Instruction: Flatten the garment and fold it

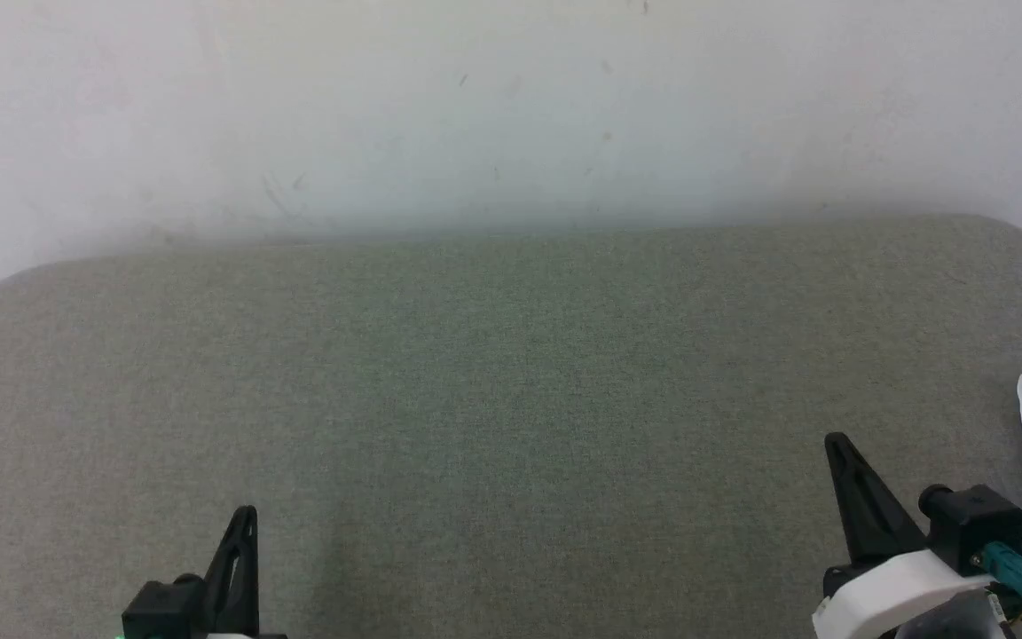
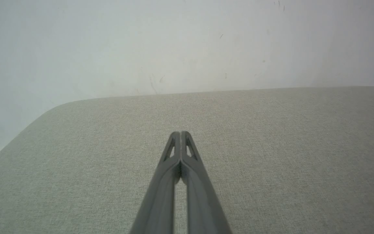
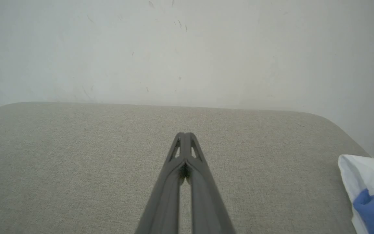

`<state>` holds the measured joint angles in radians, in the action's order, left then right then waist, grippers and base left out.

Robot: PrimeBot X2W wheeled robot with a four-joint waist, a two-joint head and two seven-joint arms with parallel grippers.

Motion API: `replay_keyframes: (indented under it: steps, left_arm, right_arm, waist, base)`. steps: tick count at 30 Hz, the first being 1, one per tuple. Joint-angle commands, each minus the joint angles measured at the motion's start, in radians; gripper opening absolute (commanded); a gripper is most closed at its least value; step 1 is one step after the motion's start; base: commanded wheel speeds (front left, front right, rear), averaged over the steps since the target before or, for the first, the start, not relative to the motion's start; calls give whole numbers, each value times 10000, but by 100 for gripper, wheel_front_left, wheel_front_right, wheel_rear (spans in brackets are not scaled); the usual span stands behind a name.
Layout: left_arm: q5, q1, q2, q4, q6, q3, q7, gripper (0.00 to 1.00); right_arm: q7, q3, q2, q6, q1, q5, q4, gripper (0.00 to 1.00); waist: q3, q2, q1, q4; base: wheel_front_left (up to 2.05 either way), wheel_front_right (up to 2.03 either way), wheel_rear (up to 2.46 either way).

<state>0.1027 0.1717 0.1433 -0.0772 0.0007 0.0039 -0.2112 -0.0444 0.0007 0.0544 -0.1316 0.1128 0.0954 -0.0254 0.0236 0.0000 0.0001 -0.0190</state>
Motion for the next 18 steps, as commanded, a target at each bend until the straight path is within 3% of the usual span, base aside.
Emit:
replay_keyframes:
  steps: [1,18]
  left_arm:
    - [-117,-222,-52,63,-1,-3,48,0]
    - [-270,-473,-200,182,-2,-9,395,0]
  right_arm:
    - [16,0,-8,2,-129,-103,18,0]
    - [88,-1,-13,3,-297,-246,58,0]
  waist:
    - [-4,0,-1,3]
    - [-43,0,-1,34]
  base:
    - [0,0,0]
    - [0,0,0]
